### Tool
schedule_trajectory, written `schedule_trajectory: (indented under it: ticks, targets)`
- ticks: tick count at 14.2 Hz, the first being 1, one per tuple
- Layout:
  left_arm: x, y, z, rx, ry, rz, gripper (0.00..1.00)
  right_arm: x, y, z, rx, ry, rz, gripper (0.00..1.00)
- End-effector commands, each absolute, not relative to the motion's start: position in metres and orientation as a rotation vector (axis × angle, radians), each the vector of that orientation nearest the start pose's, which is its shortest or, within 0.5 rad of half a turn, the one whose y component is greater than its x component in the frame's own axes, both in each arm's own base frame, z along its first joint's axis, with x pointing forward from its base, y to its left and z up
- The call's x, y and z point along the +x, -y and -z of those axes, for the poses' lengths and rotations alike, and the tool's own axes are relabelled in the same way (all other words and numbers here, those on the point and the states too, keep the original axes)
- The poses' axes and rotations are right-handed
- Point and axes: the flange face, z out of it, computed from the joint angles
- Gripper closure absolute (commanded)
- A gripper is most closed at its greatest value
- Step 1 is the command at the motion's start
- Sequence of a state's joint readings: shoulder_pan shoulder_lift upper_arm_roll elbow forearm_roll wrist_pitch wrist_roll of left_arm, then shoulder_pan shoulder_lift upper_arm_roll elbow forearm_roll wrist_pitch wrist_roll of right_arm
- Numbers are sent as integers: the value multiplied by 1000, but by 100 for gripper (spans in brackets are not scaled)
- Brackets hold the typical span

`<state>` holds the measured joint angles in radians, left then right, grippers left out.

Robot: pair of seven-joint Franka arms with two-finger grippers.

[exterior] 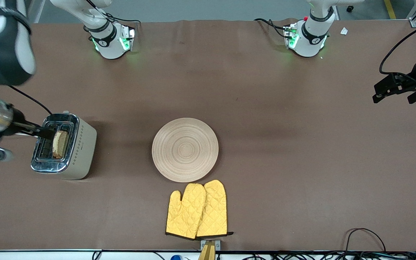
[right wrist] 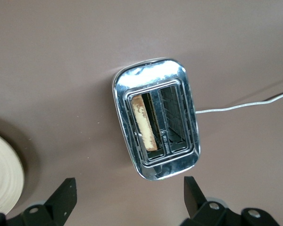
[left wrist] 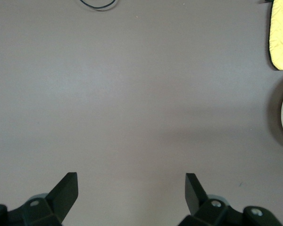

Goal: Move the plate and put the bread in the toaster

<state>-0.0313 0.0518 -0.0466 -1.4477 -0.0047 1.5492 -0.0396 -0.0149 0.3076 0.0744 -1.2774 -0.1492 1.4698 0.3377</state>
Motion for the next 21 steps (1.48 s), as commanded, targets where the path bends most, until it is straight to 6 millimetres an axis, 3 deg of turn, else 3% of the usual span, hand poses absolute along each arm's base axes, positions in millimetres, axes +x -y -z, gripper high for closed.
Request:
schedule_trajectory:
  ticks: [1,6,10,14,21]
  targets:
    - [567,43,-655,-3145,-67,99,0,609,3,-599,-3194,-371,-107,0]
    - [567,42,-655,-3145,-65,99,0,577,35,-632,-3155,-250,-86,0]
    - [568,42,-655,-3145,-67,101,0,558,52,-639,-3151,-252,-131,0]
    - [568,41,-655,-3145,-65,101,0,553,45,-638,-3146,-243,-147,0]
    - [568,40,-655,-3145,-63,101,0,526,34,-630,-3073,-238,-125,0]
